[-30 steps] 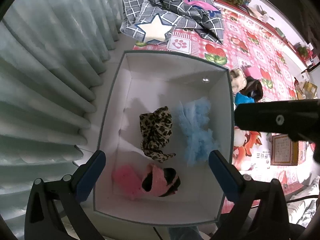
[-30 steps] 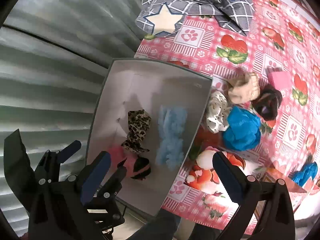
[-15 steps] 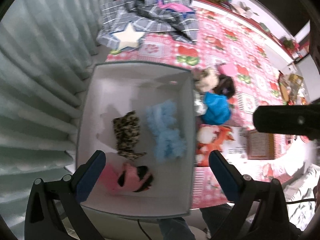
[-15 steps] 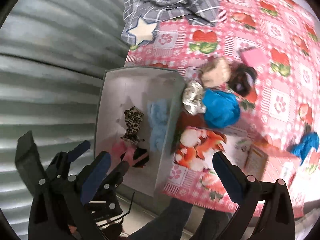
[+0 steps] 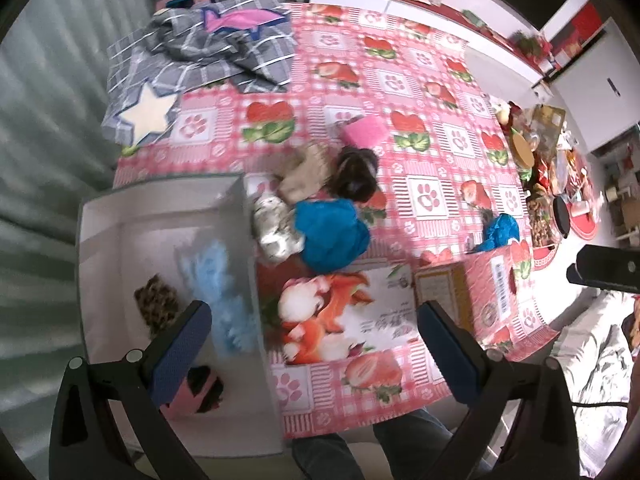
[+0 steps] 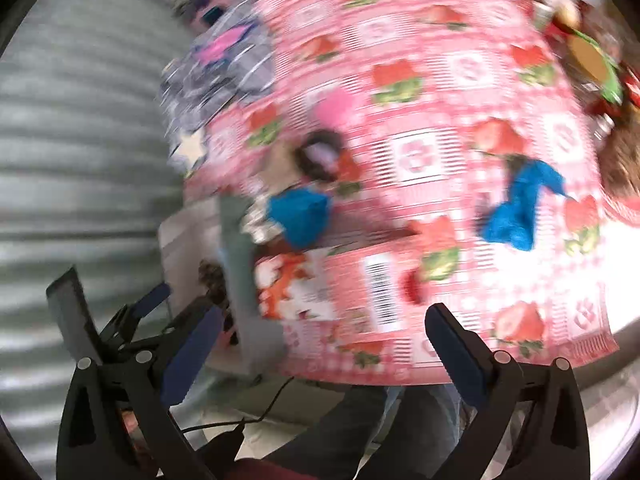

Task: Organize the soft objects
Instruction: 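Grasp the pink foam block with the left tool while the right tool grasps the blue cloth, then carry the pink foam block and blue cloth over the white box with both tools, then lower into the box and open the left tool while the right tool releases the blue cloth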

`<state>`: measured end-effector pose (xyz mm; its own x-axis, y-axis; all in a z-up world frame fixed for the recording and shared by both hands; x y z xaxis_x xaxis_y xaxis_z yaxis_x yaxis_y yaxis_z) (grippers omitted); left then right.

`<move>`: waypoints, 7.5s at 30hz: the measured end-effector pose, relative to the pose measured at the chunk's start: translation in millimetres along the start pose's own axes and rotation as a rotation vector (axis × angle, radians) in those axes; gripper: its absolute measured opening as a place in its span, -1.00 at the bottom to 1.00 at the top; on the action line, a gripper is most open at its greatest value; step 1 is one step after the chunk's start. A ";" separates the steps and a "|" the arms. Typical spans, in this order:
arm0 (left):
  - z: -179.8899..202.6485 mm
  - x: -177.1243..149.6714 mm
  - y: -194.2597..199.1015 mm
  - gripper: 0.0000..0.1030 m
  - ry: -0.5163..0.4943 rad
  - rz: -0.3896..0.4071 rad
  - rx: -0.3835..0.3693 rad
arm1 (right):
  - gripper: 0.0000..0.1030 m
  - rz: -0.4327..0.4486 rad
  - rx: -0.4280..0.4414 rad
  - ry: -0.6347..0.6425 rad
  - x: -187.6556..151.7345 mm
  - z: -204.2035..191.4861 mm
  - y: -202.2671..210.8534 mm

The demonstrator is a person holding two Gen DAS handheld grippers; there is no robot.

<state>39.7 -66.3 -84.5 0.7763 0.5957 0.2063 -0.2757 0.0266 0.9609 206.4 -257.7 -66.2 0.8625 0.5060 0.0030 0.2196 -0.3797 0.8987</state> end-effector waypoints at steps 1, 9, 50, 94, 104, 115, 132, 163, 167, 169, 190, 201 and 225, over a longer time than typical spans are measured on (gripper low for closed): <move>5.2 5.8 -1.9 0.99 -0.004 -0.004 -0.006 | 0.99 0.008 -0.003 -0.021 1.7 9.2 2.7; 27.1 50.7 -26.7 0.99 -0.050 -0.051 0.034 | 0.99 -0.006 -0.070 -0.175 22.1 99.1 -6.4; 94.4 187.6 -271.0 1.00 -0.218 -0.250 0.204 | 1.00 -0.080 -0.421 -0.069 70.8 199.9 -153.0; 186.1 127.9 -103.7 0.19 -0.402 0.006 -0.074 | -0.51 0.104 -0.125 -0.263 23.4 199.7 -50.5; 226.5 66.5 -63.7 0.19 -0.523 0.009 -0.177 | -0.51 0.121 -0.109 -0.275 -8.4 190.0 -27.6; 251.3 -11.9 -20.6 0.20 -0.702 -0.026 -0.275 | -0.51 0.127 -0.176 -0.221 -43.3 171.9 -10.0; 174.1 -93.2 9.3 0.20 -0.671 -0.068 -0.245 | -0.51 0.061 -0.241 -0.075 -107.6 107.1 -31.8; -4.8 -100.4 43.6 0.20 -0.143 0.087 -0.115 | -0.51 -0.084 -0.263 0.412 -141.4 -48.3 -84.5; -19.5 -104.9 44.6 0.20 -0.092 0.091 -0.106 | -0.51 -0.095 -0.267 0.453 -140.8 -60.8 -87.8; -26.3 -108.1 44.8 0.21 -0.070 0.096 -0.101 | -0.51 -0.103 -0.269 0.473 -140.1 -65.8 -89.2; -53.0 -118.2 47.6 0.20 0.007 0.113 -0.073 | -0.51 -0.107 -0.243 0.565 -136.4 -105.3 -91.8; -57.3 -119.7 46.7 0.21 0.018 0.114 -0.074 | -0.51 -0.113 -0.240 0.583 -134.2 -116.0 -93.3; -101.1 -120.7 44.4 0.20 0.173 0.131 -0.001 | -0.51 -0.132 -0.178 0.689 -113.7 -180.9 -110.7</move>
<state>-123.6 -55.8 -85.4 0.6251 0.7227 0.2948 -0.3686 -0.0597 0.9277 1.5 -133.1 -86.7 0.3380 0.9344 0.1127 0.1734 -0.1795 0.9683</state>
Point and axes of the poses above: each gripper's, at about its wrist camera, not at the fingertips, and y roughly against the way its jaws point, z to its right, x to its top, the point moved 1 cm from there along -y, roughly the way its jaws point, and after that the axes turned 2 degrees about y, right-handed, at the moved point
